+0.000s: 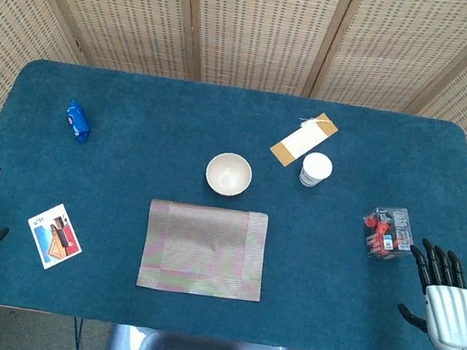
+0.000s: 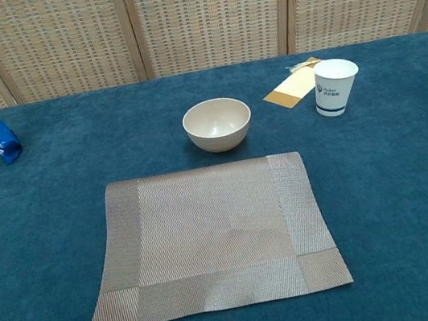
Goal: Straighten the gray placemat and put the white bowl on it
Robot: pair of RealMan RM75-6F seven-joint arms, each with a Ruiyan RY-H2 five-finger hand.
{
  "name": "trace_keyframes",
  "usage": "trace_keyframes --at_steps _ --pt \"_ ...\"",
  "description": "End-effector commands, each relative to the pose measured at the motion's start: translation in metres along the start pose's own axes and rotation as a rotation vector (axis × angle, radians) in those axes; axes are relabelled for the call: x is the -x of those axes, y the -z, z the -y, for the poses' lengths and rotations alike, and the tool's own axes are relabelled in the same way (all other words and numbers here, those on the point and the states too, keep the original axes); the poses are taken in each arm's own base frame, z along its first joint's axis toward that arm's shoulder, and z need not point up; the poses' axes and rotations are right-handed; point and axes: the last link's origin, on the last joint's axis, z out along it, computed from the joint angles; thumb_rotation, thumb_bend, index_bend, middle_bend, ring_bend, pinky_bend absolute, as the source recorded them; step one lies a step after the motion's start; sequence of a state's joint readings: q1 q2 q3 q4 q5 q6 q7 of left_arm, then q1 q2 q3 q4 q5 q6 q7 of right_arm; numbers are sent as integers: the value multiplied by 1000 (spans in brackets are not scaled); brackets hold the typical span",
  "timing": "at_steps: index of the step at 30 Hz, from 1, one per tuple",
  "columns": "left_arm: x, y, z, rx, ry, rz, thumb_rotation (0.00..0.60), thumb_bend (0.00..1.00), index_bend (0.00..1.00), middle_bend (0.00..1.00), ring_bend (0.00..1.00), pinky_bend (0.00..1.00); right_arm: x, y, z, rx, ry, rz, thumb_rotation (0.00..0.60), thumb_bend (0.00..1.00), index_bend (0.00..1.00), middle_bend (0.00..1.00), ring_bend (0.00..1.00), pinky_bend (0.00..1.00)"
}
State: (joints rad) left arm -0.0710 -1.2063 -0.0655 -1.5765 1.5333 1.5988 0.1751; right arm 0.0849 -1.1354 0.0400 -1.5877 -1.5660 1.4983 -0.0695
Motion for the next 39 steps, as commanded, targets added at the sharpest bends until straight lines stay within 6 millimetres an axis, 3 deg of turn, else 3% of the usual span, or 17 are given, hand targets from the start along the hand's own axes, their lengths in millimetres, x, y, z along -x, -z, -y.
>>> trace_keyframes --at_steps 1,20,39 --pt "-1 0 0 -2 1 -2 600 118 0 0 0 0 1 0 0 4 -2 6 600 45 102 0 0 0" --pt "2 -2 0 2 4 20 600 118 0 0 0 0 1 1 0 8 -10 23 600 44 102 0 0 0" --pt "14 -1 -14 69 -30 49 600 124 0 0 0 0 4 3 2 -1 -11 44 600 45 103 0 0 0"
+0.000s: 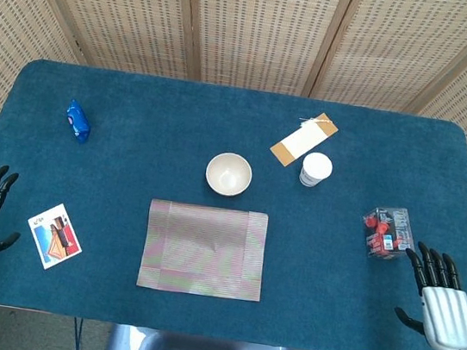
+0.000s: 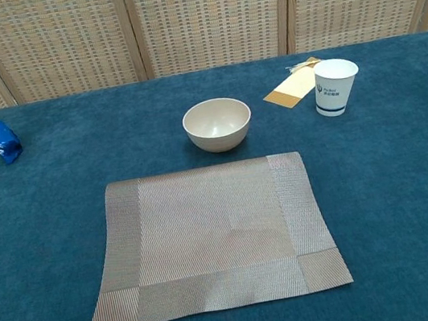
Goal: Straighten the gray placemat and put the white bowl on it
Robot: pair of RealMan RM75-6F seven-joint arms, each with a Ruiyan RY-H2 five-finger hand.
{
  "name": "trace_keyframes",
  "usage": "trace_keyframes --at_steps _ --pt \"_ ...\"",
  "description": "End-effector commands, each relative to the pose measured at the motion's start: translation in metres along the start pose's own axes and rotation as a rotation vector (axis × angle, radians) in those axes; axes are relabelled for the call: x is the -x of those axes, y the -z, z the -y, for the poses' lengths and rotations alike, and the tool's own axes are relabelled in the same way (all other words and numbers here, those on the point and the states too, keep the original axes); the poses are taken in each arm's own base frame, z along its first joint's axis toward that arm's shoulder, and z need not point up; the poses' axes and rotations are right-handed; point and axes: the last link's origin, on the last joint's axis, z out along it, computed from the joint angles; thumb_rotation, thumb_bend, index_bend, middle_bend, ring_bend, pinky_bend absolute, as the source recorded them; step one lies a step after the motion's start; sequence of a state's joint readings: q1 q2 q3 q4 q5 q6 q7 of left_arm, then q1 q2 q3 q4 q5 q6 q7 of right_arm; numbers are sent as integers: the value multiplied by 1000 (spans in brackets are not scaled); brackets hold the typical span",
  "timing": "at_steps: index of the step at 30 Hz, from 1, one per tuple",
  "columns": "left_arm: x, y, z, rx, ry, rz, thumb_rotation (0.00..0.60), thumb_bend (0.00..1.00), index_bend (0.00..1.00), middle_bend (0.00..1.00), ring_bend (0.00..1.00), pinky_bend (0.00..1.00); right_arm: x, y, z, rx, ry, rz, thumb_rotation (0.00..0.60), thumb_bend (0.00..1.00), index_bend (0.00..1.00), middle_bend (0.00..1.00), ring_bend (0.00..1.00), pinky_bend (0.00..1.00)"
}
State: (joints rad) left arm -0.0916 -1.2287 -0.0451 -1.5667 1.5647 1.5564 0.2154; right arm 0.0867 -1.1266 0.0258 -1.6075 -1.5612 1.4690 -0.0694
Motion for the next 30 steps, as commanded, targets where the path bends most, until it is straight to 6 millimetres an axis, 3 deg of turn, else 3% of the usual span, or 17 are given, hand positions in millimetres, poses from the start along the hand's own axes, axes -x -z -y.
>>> trace_keyframes --at_steps 1,8,14,21,30 --pt "3 -1 -5 23 -5 9 600 126 11 0 0 0 0 0 0 -1 0 2 600 44 103 0 0 0" --pt "25 -8 -40 146 -6 91 600 149 224 0 0 0 0 0 -1 7 -2 3 600 44 103 0 0 0" --pt "48 -16 -79 280 -37 149 600 198 331 0 0 0 -4 0 -2 9 -12 -10 600 45 103 0 0 0" --pt "71 -17 -112 367 -56 205 600 271 339 0 0 0 -8 0 -4 9 -30 -21 600 45 103 0 0 0" --pt "96 -7 -152 456 -64 272 600 272 234 0 0 0 -11 0 -6 14 -49 -26 600 45 103 0 0 0"
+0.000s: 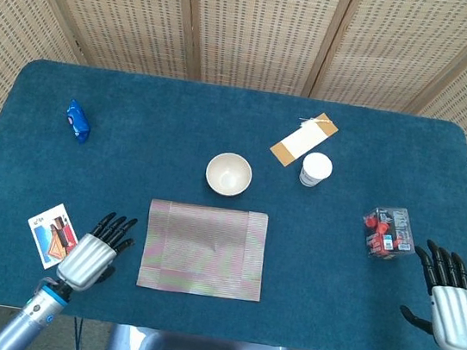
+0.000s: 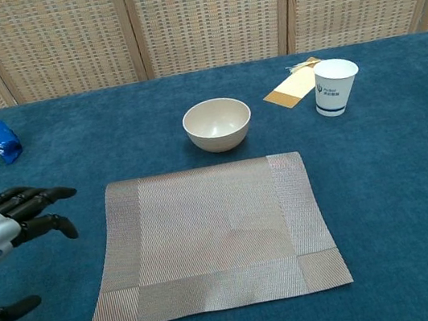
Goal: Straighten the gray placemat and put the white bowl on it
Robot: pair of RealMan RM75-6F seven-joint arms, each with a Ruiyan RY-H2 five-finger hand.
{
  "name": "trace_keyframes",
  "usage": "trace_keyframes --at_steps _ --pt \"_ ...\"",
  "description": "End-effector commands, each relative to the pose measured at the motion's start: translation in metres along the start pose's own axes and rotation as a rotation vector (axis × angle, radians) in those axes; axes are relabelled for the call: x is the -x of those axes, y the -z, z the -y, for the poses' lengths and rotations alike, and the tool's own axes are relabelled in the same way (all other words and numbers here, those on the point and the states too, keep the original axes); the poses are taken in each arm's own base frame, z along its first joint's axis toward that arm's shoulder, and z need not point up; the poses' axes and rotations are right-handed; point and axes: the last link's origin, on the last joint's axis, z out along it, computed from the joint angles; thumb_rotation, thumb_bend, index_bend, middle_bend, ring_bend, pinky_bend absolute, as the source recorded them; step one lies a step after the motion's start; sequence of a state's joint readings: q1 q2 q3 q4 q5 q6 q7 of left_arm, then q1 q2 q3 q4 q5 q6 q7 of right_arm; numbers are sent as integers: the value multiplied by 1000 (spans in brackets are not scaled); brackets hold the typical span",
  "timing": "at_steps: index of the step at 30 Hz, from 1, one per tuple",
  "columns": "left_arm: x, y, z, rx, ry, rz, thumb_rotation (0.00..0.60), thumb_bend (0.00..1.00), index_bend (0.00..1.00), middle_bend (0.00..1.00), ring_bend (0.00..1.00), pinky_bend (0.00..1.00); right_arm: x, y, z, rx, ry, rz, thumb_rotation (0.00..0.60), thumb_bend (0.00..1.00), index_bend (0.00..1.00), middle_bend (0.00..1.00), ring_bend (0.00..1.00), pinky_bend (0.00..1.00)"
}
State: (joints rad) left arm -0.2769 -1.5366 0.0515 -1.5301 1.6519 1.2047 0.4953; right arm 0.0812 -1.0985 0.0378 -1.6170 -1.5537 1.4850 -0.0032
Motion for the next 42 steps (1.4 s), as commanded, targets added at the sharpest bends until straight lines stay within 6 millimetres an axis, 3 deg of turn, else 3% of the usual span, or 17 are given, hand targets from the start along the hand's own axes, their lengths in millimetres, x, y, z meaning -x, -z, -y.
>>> trace_keyframes --at_steps 1,16,23,29,42 --pt "7 -3 -12 26 -7 21 600 273 230 0 0 0 0 0 0 1 -2 0 600 45 102 0 0 0" --pt "24 -17 -42 69 -1 39 600 275 261 0 0 0 -5 0 -2 5 -21 -21 600 45 101 0 0 0" --pt "28 -20 -48 70 -10 35 600 280 326 0 0 0 -7 0 -3 10 -33 -27 600 45 100 0 0 0" --pt "30 -23 -52 68 -5 11 600 368 409 0 0 0 -8 0 -2 5 -41 -31 600 45 100 0 0 0" --pt "32 -27 -52 55 6 -5 600 524 473 0 0 0 -7 1 -1 -1 -42 -28 600 44 100 0 0 0"
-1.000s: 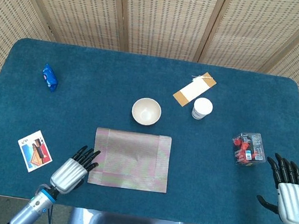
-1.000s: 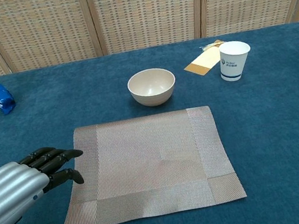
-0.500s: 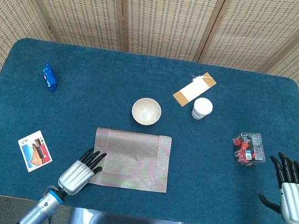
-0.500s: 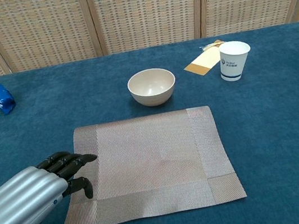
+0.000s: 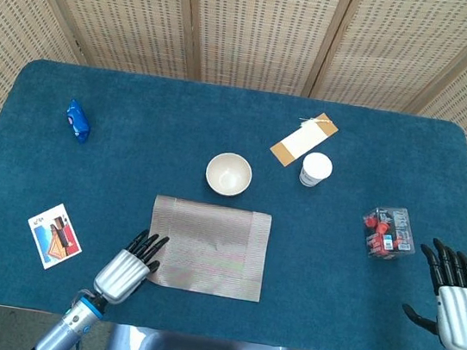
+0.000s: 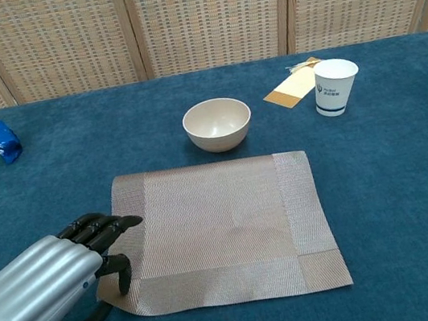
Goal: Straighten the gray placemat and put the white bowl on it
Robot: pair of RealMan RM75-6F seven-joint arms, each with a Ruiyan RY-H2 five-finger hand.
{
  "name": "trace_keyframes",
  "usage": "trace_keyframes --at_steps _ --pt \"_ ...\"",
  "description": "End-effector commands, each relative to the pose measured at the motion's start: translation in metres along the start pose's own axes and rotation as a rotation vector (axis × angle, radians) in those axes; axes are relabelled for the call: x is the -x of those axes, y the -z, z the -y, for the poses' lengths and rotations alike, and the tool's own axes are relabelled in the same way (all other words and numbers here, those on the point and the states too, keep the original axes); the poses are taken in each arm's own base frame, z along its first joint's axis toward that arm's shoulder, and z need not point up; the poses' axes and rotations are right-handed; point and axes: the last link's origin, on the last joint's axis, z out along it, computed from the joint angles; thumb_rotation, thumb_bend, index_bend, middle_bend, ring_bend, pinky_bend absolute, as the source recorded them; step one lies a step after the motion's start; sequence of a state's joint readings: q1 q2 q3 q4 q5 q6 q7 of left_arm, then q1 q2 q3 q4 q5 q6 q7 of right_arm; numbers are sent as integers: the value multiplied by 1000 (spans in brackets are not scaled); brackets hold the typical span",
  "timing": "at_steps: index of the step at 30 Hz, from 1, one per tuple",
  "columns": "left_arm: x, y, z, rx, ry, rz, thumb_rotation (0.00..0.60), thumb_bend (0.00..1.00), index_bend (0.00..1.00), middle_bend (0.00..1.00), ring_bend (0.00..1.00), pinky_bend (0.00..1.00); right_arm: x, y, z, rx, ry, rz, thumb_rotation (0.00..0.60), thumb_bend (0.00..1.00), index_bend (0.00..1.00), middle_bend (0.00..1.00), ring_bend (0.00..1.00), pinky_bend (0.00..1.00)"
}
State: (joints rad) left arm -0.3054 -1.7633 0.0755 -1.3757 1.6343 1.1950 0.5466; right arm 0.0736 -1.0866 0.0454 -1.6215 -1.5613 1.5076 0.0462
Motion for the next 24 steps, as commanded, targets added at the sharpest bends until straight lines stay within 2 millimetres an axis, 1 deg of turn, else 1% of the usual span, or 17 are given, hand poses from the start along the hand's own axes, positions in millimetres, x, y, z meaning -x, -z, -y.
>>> trace_keyframes --at_steps 1,7,12,15,18,20,24 --pt "0 -1 1 -3 0 -2 600 525 473 0 0 0 0 0 0 0 0 -1 600 44 100 0 0 0" --pt "-3 -2 2 -9 11 -1 600 526 473 0 0 0 -1 0 0 2 -6 -3 600 44 100 0 0 0" --pt "-6 -2 4 -15 8 -12 600 534 497 0 0 0 -1 0 0 3 -9 2 600 44 100 0 0 0" --pt "-7 -3 4 -17 13 -20 600 562 534 0 0 0 -1 1 0 1 -11 4 600 45 100 0 0 0" --pt "-7 -6 4 -20 14 -26 600 585 609 0 0 0 -1 1 1 0 -13 4 600 44 100 0 0 0" --pt "-7 -7 5 -25 14 -28 600 595 637 0 0 0 -1 1 0 1 -14 4 600 44 100 0 0 0" --pt "-8 -10 6 -34 16 -32 600 603 658 0 0 0 -1 1 0 2 -16 4 600 44 100 0 0 0"
